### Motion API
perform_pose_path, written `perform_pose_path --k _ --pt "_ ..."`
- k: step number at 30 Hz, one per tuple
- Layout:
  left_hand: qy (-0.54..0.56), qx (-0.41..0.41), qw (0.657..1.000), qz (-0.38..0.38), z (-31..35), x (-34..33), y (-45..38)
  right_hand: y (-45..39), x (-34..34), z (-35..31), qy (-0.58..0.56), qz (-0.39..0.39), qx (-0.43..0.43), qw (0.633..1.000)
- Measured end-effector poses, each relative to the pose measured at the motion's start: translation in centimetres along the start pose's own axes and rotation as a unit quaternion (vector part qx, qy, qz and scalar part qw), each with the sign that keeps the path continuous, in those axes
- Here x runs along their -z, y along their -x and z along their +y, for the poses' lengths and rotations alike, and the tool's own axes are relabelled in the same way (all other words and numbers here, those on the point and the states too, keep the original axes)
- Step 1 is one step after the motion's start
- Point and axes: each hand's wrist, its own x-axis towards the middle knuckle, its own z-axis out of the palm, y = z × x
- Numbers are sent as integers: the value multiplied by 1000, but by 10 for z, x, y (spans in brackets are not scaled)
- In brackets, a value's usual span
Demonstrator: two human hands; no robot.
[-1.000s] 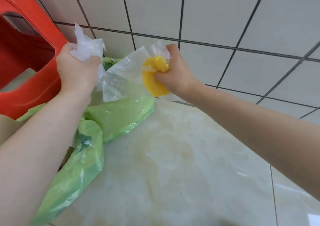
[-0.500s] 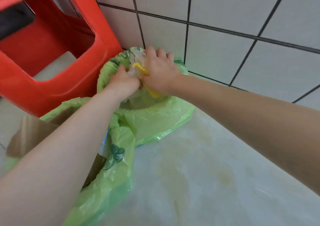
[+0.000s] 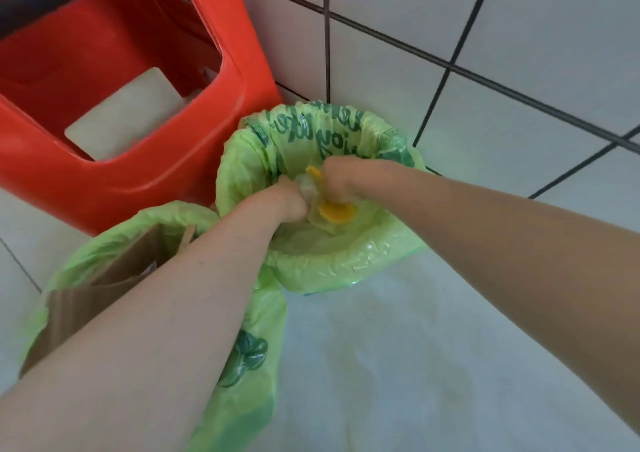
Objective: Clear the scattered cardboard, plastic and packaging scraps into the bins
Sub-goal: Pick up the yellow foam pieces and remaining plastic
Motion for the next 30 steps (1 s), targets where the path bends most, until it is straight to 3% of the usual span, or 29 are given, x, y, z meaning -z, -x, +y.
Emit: perform_pose_path --k 5,8,13,19,23,30 --pt "36 -103 994 19 -1 21 43 25 18 -6 -136 37 -23 990" --pt "60 -103 992 37 -13 31 74 52 36 -4 -127 87 -28 988" --pt "127 -122 982 75 -26 61 151 118 74 -7 -166 90 -32 982" --pt "233 -75 967 77 -52 101 267 221 120 -54 -197 60 -1 979" --pt "344 -21 933 101 -78 120 338 287 149 -103 -254 70 38 964" --pt "452 71 871 177 -133 156 456 381 179 -198 -301 19 70 951"
